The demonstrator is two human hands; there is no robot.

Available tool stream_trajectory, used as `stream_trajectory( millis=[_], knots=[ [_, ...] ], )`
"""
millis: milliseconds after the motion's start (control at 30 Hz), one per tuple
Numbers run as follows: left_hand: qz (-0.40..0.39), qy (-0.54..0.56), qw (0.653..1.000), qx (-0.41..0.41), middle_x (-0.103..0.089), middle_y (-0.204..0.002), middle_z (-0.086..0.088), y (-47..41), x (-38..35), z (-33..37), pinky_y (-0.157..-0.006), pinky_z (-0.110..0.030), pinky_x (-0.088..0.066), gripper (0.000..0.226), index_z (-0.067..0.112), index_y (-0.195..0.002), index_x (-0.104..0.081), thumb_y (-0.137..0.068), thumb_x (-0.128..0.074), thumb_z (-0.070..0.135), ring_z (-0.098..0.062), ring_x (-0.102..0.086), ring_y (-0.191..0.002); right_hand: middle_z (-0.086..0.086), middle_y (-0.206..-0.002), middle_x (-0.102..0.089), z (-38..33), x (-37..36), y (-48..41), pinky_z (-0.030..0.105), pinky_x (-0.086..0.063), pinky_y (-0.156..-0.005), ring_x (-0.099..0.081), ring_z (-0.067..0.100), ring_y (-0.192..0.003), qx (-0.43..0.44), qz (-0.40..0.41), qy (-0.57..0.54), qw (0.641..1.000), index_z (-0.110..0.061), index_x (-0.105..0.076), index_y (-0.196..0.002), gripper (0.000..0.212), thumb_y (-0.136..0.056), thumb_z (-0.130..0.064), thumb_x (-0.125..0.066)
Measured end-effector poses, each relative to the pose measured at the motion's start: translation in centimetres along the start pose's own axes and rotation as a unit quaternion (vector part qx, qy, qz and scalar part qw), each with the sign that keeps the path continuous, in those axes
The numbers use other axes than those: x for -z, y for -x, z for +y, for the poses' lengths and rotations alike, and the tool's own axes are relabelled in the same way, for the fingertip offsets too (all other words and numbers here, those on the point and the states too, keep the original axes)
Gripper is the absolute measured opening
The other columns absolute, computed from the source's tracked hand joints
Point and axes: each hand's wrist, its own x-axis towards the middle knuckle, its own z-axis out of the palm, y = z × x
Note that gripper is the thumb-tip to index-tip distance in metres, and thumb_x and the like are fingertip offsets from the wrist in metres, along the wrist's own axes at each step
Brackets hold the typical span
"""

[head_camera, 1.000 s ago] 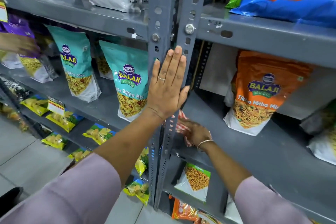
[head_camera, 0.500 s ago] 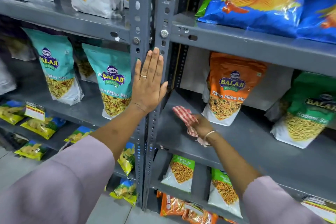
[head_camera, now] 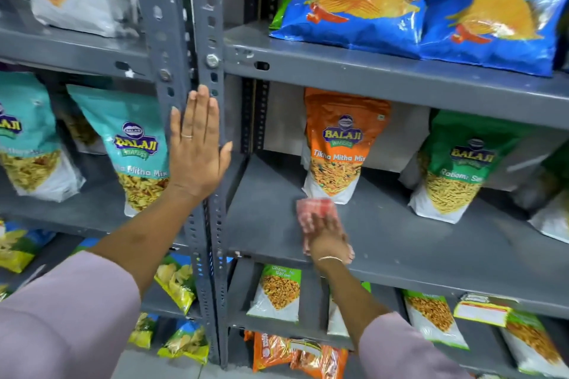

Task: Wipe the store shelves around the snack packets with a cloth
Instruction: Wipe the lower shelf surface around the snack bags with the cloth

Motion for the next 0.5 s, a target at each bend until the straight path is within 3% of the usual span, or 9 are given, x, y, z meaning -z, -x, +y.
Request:
stream_trajectory(
  millis=[100,167,267,367,433,500],
  knots=[
    [-0.009,0.008,1.000,0.023,-0.025,-0.145,-0.030,0.1,0.3,0.4,-0.114,-0.036,0.013,0.068,-0.001,-0.142,-0.010,-0.088,-0.042,0.025,-0.015,0.019,-0.140,0.005,-0.162,0.009,2.5,0.9,0.9,0.049,-0.011,-0.120,0.003,0.029,-0.150,-0.121,0.017,-0.035,0.992,-0.031,-0.002,-0.151,0.065,-0.097,-0.035,-0.037],
    [-0.010,0.031,0.999,0.040,-0.013,-0.150,-0.027,0.6,0.6,1.5,-0.114,-0.037,0.015,0.071,0.001,-0.144,-0.004,-0.088,-0.041,0.024,-0.015,0.020,-0.140,0.006,-0.161,0.014,0.2,0.1,1.3,0.051,-0.011,-0.120,0.007,0.031,-0.149,-0.053,-0.018,0.003,0.998,-0.031,0.003,-0.151,0.070,-0.095,-0.034,-0.039],
    [-0.021,0.103,0.994,0.012,0.024,-0.154,-0.002,2.5,0.7,5.2,-0.113,-0.038,0.015,0.080,0.012,-0.146,0.015,-0.089,-0.038,0.030,-0.015,0.019,-0.140,0.000,-0.160,0.018,-4.2,-1.2,2.5,0.056,-0.017,-0.117,0.014,0.028,-0.149,0.102,-0.061,0.042,0.992,-0.038,0.009,-0.149,0.074,-0.093,-0.030,-0.039],
    [-0.072,0.150,0.986,-0.013,0.027,-0.152,0.002,5.0,-0.2,9.3,-0.113,-0.042,0.009,0.079,0.014,-0.146,0.016,-0.089,-0.035,0.037,-0.016,0.015,-0.141,-0.001,-0.162,0.008,-3.2,-0.1,2.8,0.048,-0.009,-0.121,0.007,0.023,-0.150,0.135,-0.091,0.036,0.986,-0.033,-0.003,-0.151,0.064,-0.097,-0.035,-0.036],
    [-0.114,0.134,0.984,-0.028,0.024,-0.154,-0.001,6.8,-1.0,11.0,-0.113,-0.045,0.003,0.077,0.012,-0.146,0.012,-0.090,-0.032,0.040,-0.018,0.011,-0.142,0.000,-0.162,0.008,0.1,0.8,2.9,0.050,-0.010,-0.119,0.004,0.027,-0.150,0.097,-0.078,0.054,0.991,-0.031,-0.004,-0.152,0.066,-0.096,-0.036,-0.039],
    [-0.155,0.113,0.981,-0.035,0.020,-0.155,-0.004,8.8,-1.5,12.0,-0.113,-0.046,-0.002,0.074,0.009,-0.147,0.008,-0.091,-0.028,0.041,-0.020,0.007,-0.143,0.003,-0.161,0.011,4.0,1.3,2.9,0.053,-0.010,-0.118,0.005,0.031,-0.149,-0.001,-0.063,0.040,0.997,-0.029,-0.001,-0.151,0.067,-0.096,-0.036,-0.038]
  ],
)
